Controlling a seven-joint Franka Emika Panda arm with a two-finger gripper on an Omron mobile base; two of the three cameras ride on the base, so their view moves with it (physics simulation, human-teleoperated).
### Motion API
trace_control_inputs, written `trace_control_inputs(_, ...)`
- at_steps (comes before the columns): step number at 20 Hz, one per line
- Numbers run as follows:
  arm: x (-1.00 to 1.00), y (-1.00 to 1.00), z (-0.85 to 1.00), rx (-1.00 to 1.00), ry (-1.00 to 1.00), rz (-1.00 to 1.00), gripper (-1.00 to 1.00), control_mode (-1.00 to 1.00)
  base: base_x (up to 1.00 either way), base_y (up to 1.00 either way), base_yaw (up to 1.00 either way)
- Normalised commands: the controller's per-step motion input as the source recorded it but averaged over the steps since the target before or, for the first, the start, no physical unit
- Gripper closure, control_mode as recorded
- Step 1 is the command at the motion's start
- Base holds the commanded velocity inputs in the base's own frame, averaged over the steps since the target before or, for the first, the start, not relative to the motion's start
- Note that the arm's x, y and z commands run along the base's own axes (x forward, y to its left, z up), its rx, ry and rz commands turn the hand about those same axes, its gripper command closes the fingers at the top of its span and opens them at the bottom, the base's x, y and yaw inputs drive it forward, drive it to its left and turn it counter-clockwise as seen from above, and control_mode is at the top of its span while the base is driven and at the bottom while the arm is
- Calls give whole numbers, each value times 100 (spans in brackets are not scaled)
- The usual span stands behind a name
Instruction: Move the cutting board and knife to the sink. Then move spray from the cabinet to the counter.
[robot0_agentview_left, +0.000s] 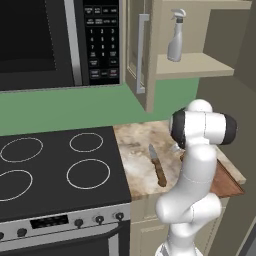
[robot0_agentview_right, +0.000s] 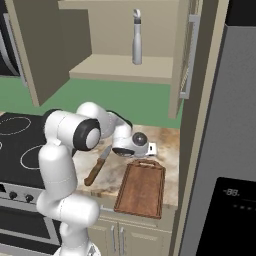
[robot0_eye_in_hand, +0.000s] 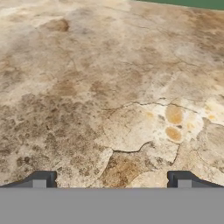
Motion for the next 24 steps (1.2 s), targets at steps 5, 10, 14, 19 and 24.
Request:
trace_control_inputs(5,6,6,32,10,13,-6,-100,-100,0,0,0)
trace_control_inputs(10,-6,0,53,13,9,-1,-100,-100,0,0,0)
trace_control_inputs(14,-2,0,54,3,11,0,-100,-100,0,0,0)
trace_control_inputs(19,-25,0,53,0,9,0,-100,-100,0,0,0)
trace_control_inputs(24,-31,0,50,0,12,0,-100,-100,0,0,0)
